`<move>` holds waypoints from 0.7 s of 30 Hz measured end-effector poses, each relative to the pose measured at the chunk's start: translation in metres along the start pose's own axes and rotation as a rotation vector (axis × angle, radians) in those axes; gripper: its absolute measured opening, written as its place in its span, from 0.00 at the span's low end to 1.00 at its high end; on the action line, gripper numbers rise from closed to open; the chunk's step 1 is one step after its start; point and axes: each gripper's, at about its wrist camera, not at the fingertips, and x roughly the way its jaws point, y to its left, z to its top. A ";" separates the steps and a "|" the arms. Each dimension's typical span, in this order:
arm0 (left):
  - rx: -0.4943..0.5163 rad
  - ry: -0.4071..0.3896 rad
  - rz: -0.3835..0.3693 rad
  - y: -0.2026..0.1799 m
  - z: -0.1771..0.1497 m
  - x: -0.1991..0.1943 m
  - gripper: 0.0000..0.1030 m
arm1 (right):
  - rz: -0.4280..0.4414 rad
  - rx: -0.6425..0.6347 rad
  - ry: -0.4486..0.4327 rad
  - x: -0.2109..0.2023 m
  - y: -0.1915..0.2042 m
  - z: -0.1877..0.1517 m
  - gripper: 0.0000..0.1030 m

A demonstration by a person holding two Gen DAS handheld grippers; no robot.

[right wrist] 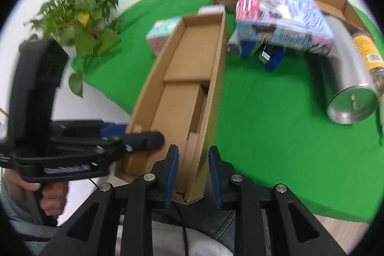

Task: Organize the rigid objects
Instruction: 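Lift the cardboard insert with both grippers and carry it toward the open box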

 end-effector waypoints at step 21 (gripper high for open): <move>0.350 -0.425 0.114 -0.087 0.084 -0.110 0.26 | -0.153 -0.036 -0.427 -0.083 0.012 0.063 0.21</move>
